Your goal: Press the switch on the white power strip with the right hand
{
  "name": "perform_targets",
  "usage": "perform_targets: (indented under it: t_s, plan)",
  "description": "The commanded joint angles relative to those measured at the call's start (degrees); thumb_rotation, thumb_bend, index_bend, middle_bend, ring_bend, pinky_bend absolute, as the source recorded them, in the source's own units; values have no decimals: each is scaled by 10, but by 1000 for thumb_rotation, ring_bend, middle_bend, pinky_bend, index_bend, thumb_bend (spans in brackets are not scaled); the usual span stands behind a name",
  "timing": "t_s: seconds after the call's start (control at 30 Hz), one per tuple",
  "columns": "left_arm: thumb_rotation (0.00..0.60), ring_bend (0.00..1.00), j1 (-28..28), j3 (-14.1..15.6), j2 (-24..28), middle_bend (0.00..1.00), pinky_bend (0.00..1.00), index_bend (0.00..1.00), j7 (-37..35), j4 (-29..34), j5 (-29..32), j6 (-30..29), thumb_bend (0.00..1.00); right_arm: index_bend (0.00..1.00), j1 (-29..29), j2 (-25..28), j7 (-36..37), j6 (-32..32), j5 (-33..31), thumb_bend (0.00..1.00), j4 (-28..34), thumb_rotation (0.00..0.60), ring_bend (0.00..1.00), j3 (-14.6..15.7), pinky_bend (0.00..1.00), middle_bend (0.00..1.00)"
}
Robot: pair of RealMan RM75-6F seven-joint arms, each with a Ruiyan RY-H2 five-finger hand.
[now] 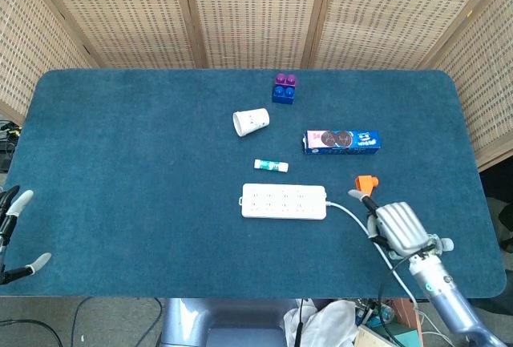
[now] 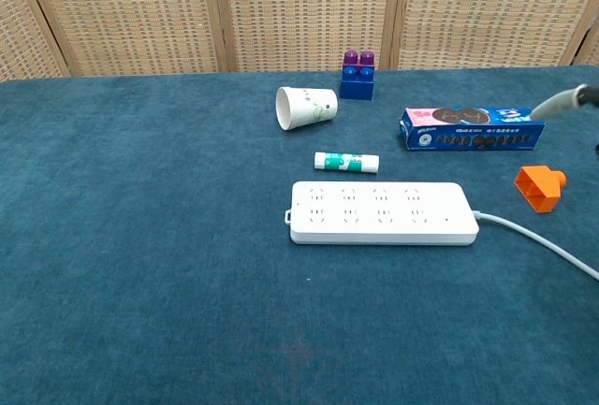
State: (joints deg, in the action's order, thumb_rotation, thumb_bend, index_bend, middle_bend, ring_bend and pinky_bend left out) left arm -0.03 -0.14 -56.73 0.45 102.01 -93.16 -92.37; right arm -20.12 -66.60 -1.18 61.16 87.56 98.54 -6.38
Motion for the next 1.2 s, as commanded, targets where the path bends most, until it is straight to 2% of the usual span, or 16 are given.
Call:
perform_targets:
  t_s: [0.03,0.37,0.7,1.2]
  plan:
    - [600,0,-1,-1,0,0,0,0,2,1,3,3,0,142,-46,-32,-58,-67,-54,989,-6,600,882,-4,1000,788]
    - [600,0,-5,-3,0,0,0,0,6,4,13,14,0,142,-99,-98,-179,-118,-189,991,-10,600,882,-19,1000,788]
    - [600,0,-7,-3,-2,0,0,0,14,6,17,19,0,142,-134,-136,-277,-111,-298,997,-15,600,882,-10,1000,788]
    - [600,0,-8,-2,-1,0,0,0,12,7,17,20,0,146,-163,-147,-322,-90,-375,998,-10,600,882,5,1000,788]
